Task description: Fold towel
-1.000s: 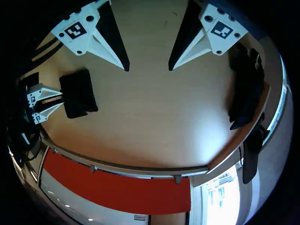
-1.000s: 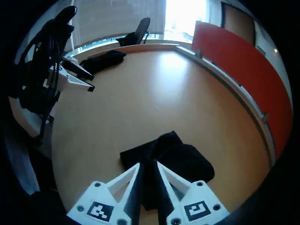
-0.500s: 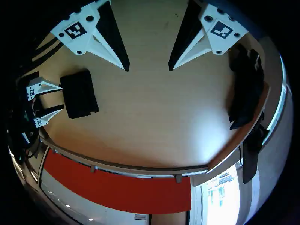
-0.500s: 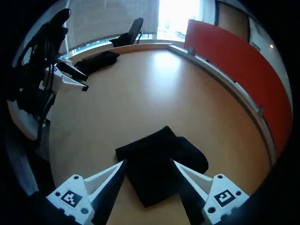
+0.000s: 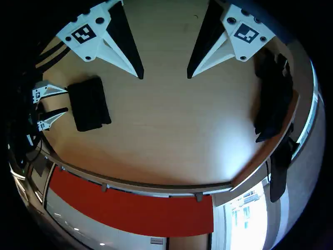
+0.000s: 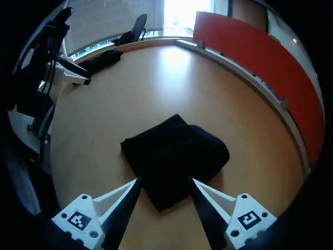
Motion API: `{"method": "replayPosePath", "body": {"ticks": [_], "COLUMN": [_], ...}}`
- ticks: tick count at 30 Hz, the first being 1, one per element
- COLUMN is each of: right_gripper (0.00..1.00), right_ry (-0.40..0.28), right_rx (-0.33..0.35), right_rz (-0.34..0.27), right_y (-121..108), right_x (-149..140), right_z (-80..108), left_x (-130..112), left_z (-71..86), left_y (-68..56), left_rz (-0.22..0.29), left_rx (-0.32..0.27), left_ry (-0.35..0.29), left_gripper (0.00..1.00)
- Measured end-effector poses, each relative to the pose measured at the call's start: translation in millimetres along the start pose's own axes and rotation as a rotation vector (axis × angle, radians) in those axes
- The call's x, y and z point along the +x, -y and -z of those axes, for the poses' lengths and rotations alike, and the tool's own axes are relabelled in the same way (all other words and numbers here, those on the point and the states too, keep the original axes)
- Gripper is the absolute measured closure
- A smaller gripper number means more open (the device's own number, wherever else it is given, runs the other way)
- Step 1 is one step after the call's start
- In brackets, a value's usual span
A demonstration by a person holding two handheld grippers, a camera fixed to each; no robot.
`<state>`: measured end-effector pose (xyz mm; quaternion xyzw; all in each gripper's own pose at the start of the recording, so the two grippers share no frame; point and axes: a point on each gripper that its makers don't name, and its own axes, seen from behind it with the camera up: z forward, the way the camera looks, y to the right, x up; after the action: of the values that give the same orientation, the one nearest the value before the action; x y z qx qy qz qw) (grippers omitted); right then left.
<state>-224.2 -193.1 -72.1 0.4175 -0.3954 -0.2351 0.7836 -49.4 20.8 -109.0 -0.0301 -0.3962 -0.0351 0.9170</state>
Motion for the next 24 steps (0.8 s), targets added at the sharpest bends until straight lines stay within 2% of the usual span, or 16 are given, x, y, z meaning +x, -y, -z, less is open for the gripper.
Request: {"method": "replayPosePath", "body": {"ticks": [11, 24], "right_gripper": [0.16, 0.24], "right_ry": [0.036, 0.076], "right_rx": [-0.014, -0.007], "right_rz": [-0.02, -0.059], "right_y": [0.0, 5.7], "right_x": [-24.4, -49.0], "right_z": [-0.9, -9.2], "left_x": [-0.3, -0.5], "left_z": [0.1, 0.1], "left_y": [-2.8, -2.9], "left_rz": [-0.006, -0.007], "left_rx": [-0.004, -0.005], "left_ry": [0.001, 0.001], "left_gripper": [0.24, 0.24]}}
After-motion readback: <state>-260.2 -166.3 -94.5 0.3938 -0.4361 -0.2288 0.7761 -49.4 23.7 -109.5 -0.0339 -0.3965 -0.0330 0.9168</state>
